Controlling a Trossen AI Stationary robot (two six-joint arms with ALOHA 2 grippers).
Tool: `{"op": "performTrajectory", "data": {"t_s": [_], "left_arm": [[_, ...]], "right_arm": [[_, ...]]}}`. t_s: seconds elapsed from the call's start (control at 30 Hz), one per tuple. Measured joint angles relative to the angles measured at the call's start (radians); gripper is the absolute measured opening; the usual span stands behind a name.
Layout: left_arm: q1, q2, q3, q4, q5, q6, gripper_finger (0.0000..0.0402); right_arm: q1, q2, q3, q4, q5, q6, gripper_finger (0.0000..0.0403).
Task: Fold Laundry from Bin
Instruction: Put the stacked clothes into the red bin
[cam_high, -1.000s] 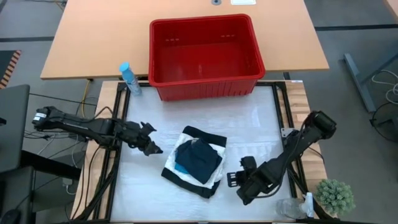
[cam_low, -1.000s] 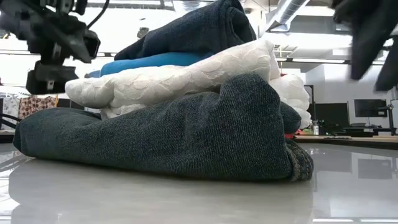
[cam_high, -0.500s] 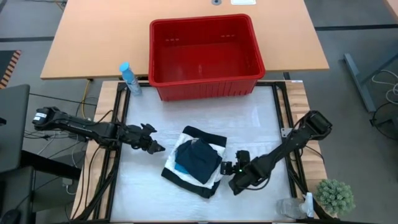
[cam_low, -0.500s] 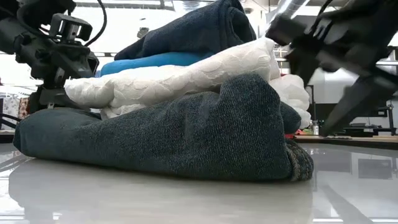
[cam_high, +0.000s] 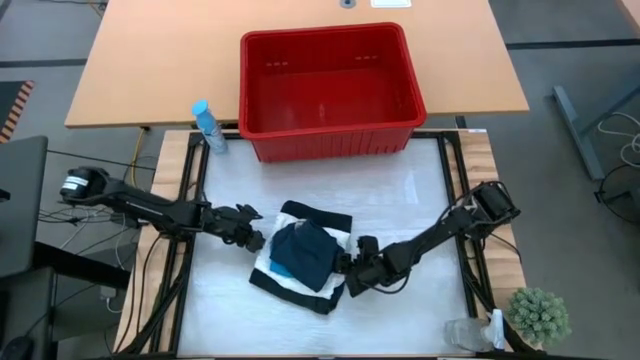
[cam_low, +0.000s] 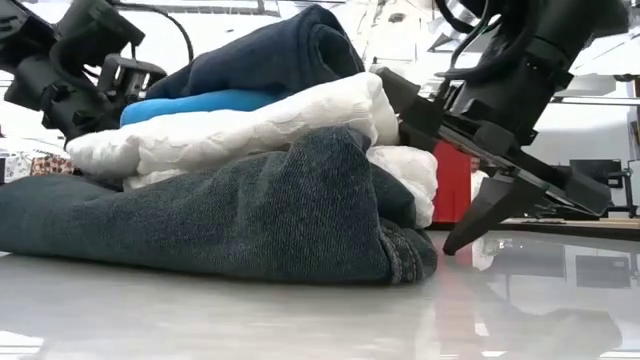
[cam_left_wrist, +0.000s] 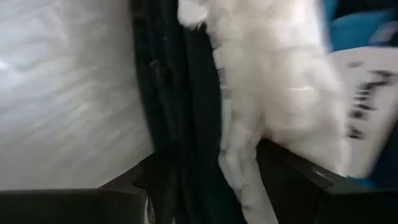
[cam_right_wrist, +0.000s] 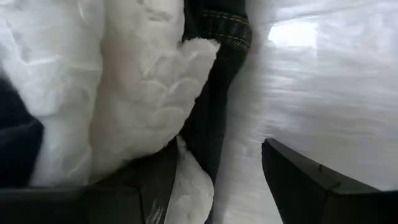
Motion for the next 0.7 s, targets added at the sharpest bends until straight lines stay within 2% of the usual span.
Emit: {"op": "performTrajectory", "data": {"t_s": [0.2, 0.4, 0.6, 0.7], "left_arm": [[0.003, 0.187, 0.001, 0.096, 0.079, -0.013, 0.0198], [0.005, 0.398, 0.009, 0.368, 0.126, -0.051, 0.0198], [0.011, 0.458, 0.077, 0.270, 0.198, 0.008, 0.0194], [0.020, 0.461, 0.114, 0.207, 0.199, 0.030, 0.0174]], "right_arm": [[-0.030, -0.008, 0.001, -0.006, -0.040, -0.063, 0.0260], [-0.067, -0.002, -0.001, 0.027, -0.128, -0.154, 0.0260], [-0.105, 0.000, -0.002, 0.031, -0.182, -0.174, 0.0259], [-0.125, 0.001, -0.002, 0.036, -0.212, -0.208, 0.0243]]}}
